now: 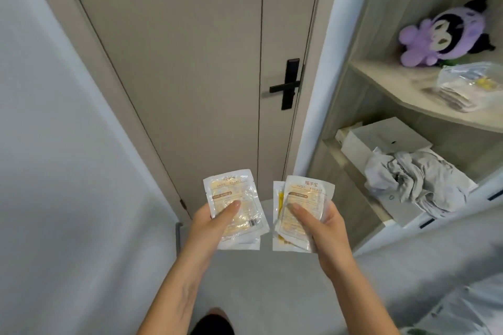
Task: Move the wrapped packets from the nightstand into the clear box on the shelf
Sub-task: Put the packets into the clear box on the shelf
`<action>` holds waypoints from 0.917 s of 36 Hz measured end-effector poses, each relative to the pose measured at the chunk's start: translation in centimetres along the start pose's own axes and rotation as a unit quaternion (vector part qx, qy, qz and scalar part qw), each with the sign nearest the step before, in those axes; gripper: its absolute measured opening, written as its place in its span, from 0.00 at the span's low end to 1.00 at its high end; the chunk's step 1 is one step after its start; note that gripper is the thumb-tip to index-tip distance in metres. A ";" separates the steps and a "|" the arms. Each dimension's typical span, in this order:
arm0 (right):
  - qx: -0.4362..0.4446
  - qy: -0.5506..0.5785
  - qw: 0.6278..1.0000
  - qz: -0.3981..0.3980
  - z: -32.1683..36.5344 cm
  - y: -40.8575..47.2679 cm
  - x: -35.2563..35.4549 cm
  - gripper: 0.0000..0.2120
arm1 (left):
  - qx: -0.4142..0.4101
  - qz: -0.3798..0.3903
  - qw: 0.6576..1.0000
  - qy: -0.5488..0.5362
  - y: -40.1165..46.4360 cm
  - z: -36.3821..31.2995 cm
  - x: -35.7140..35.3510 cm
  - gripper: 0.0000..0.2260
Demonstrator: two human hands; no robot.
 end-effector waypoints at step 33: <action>0.088 -0.002 0.987 -0.134 26.5 30.9 30.8 0.09 | -0.002 0.215 0.976 -0.019 29.9 -10.1 -47.6 0.07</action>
Point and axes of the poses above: each hand's wrist, its own y-axis towards the middle knuckle, its own x-axis out of the back of the hand, z = x × y, the point moved 5 cm from there along y, towards the middle knuckle, and after that the axes turned 6 degrees about -x, right-handed, at the moved point
